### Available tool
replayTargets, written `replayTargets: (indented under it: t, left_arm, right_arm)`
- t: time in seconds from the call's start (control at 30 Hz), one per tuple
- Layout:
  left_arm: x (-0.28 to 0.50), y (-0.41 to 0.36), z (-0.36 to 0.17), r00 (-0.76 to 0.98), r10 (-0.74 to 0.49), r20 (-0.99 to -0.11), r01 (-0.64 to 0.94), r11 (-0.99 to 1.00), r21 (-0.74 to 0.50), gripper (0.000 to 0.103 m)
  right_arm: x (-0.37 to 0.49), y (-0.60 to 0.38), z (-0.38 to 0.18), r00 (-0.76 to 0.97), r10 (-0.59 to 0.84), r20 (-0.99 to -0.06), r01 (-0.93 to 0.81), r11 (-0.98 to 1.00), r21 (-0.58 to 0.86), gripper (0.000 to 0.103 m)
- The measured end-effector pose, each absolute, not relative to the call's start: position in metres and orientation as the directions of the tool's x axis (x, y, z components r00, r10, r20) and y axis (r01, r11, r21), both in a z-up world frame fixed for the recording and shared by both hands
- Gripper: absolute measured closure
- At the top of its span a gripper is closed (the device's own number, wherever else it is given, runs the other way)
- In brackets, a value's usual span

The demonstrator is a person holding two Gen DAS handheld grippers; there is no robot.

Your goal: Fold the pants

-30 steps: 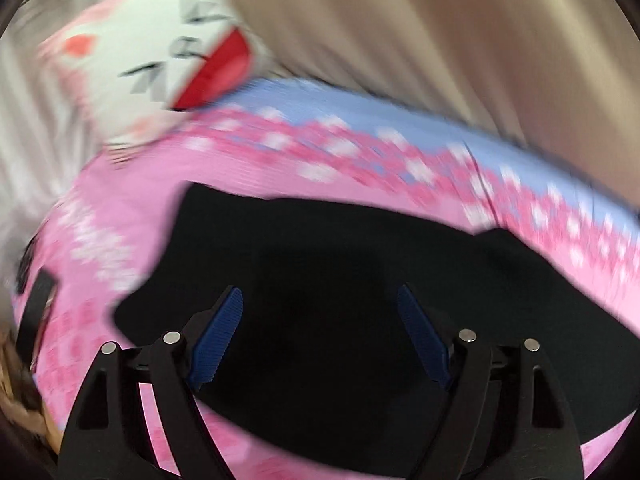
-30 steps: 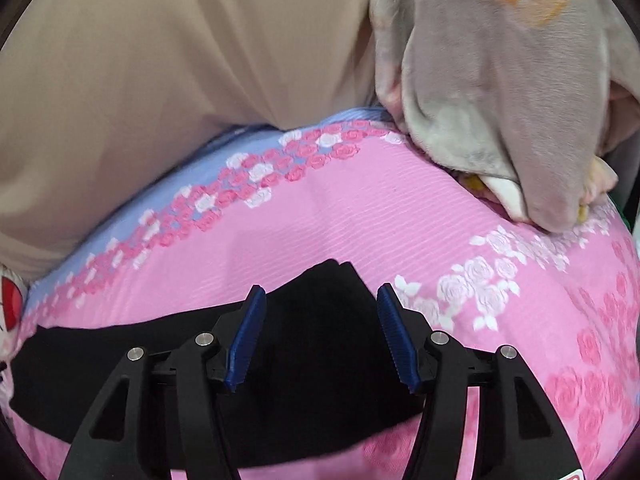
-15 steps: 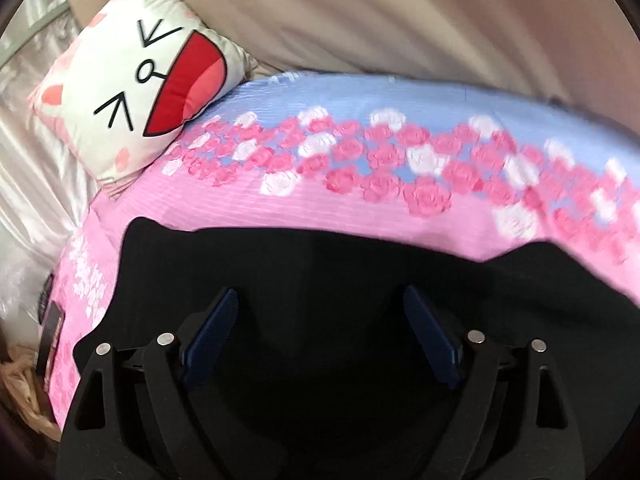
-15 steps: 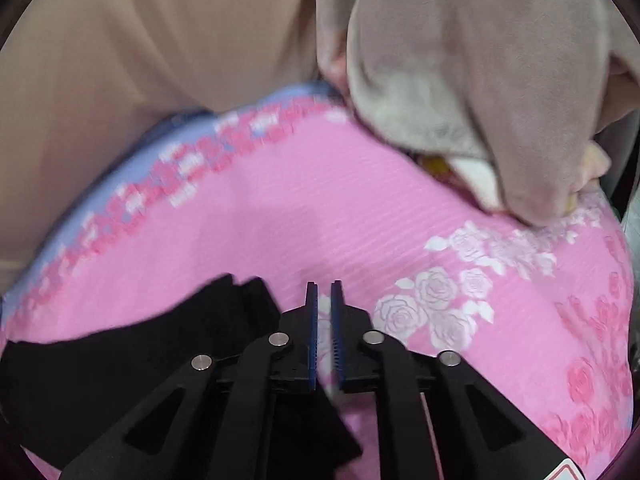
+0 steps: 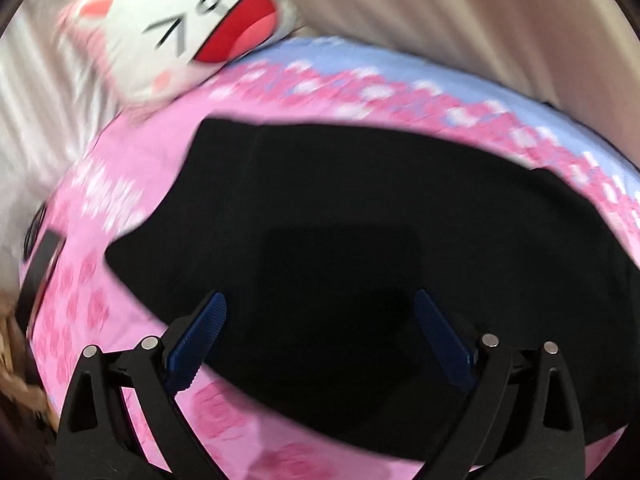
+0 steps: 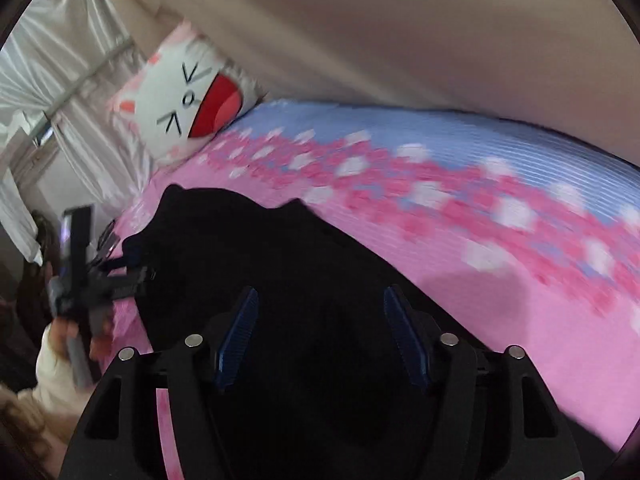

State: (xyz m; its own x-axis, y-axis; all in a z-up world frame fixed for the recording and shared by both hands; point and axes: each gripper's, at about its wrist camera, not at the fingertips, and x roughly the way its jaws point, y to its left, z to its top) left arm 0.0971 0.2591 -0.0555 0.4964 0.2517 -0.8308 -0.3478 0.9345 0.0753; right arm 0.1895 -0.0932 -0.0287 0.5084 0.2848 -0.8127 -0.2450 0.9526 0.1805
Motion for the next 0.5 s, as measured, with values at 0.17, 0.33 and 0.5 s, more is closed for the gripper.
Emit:
replayTargets:
  t: [0.17,0.33,0.5]
  left_arm:
    - [0.079,0.274,-0.068,0.529,0.197,-0.825,-0.312,0.95,0.027,0.01]
    - [0.076,0.268,-0.073,0.555,0.225,-0.801,-0.301,0.952,0.058,0.007]
    - [0.077,0.265,-0.072,0.565,0.245,-0.788,-0.314,0.947,0.07,0.005]
  right_arm:
    - [0.278,-0.06,-0.067,0.415,0.315,-0.853,-0.192,0.947,0.256,0.05]
    - [0.281,-0.028,-0.065,0.458,0.195,-0.868,-0.237,0.967,0.092,0.095]
    - [0.313,-0.035,-0.09,0.477,0.049,-0.878,-0.18,0.983,-0.044,0.103]
